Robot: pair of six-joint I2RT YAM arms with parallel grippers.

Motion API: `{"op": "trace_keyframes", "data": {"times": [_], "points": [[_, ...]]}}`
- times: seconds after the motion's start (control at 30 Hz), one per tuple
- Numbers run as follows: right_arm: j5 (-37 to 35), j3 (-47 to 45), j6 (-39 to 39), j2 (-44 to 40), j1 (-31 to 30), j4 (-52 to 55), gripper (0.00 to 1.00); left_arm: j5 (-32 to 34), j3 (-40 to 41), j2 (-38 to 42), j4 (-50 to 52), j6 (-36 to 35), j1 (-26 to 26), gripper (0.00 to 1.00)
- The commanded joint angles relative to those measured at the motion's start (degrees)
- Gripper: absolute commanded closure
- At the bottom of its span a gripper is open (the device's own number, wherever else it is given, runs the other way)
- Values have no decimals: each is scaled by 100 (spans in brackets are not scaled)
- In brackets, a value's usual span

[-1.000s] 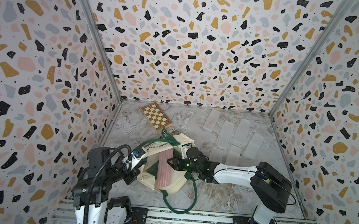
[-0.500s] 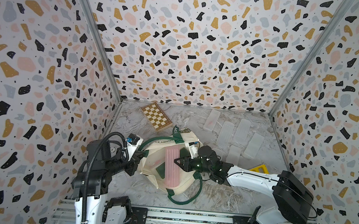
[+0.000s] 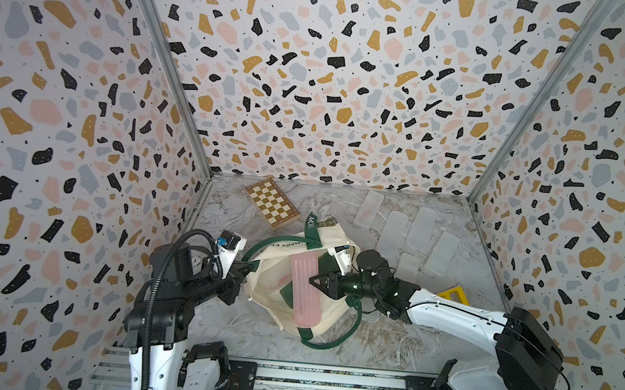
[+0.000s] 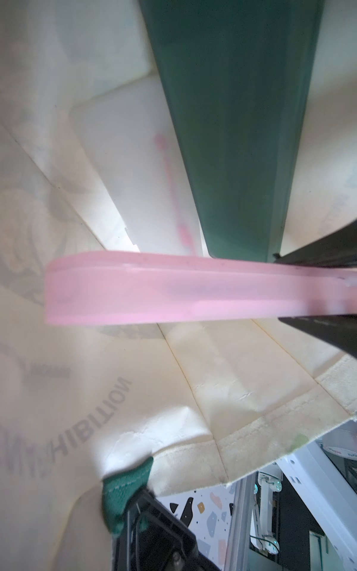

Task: Take out the pencil case from the canvas bag
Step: Pick up the pencil case from the canvas bag.

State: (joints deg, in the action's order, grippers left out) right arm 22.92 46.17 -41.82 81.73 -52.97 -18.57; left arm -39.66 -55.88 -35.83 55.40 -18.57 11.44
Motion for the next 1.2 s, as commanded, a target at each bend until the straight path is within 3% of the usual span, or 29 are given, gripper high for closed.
{"op": "trace_keyframes", "data": {"times": [0.0,0.47,1.17], "points": [[34,109,179,-241,55,-336,86,731,-253,-209,-64,161,93,100],[-247,1474,259,1212,-883,47,88,487,-740,-605,130,354,91,100],[41,774,146,57,-106,10,88,1137,-158,-376,-109,200,162,100]]}}
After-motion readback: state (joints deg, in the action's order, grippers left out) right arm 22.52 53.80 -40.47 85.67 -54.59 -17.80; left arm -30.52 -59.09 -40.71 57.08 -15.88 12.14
